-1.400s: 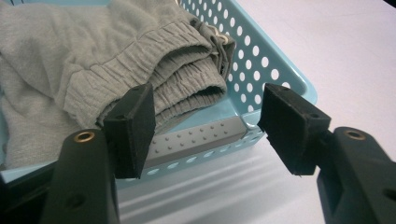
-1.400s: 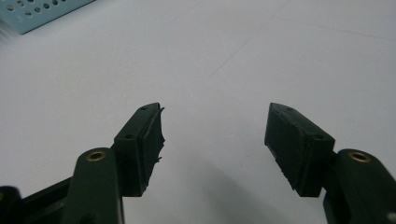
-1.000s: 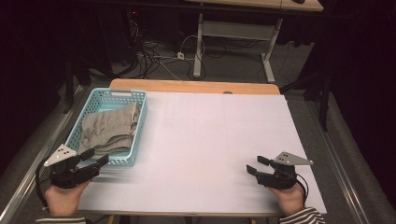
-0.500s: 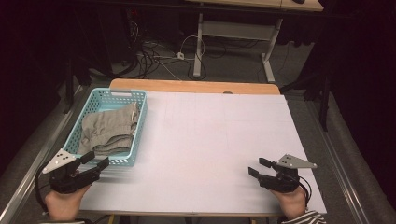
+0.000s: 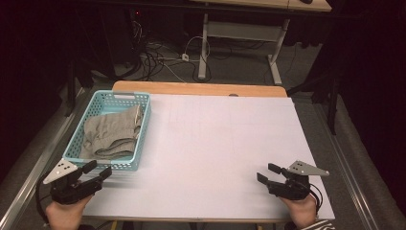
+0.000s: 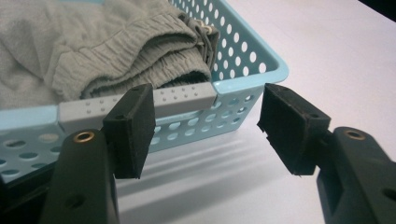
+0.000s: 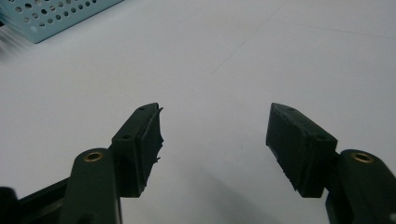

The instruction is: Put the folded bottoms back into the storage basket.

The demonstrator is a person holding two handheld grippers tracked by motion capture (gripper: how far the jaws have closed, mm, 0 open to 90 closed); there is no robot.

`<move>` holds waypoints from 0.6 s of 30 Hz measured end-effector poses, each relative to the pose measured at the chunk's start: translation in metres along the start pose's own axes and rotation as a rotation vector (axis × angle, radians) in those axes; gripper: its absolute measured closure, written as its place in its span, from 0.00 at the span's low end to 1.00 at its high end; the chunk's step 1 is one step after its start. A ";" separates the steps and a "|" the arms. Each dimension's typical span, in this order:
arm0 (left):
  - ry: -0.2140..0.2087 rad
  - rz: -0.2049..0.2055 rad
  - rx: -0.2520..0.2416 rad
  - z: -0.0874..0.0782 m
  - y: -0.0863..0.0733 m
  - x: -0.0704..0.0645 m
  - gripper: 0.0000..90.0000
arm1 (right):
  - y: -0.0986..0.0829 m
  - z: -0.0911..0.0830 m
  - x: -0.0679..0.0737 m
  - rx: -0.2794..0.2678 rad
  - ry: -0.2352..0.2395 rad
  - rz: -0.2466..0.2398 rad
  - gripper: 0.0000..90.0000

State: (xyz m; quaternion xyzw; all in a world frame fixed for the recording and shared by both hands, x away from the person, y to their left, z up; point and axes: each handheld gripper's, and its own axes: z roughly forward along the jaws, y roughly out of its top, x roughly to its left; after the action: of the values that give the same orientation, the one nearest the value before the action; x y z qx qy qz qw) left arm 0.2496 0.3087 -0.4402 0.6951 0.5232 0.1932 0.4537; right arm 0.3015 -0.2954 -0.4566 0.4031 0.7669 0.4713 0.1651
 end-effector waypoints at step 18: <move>0.007 -0.037 0.013 -0.003 -0.007 0.005 0.38 | -0.004 -0.008 -0.001 -0.012 -0.009 0.010 0.39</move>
State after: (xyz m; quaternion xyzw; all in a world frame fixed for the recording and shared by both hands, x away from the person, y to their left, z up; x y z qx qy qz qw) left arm 0.2456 0.3147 -0.4461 0.6875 0.5388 0.1840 0.4508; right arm 0.2958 -0.3014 -0.4560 0.4078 0.7613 0.4750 0.1686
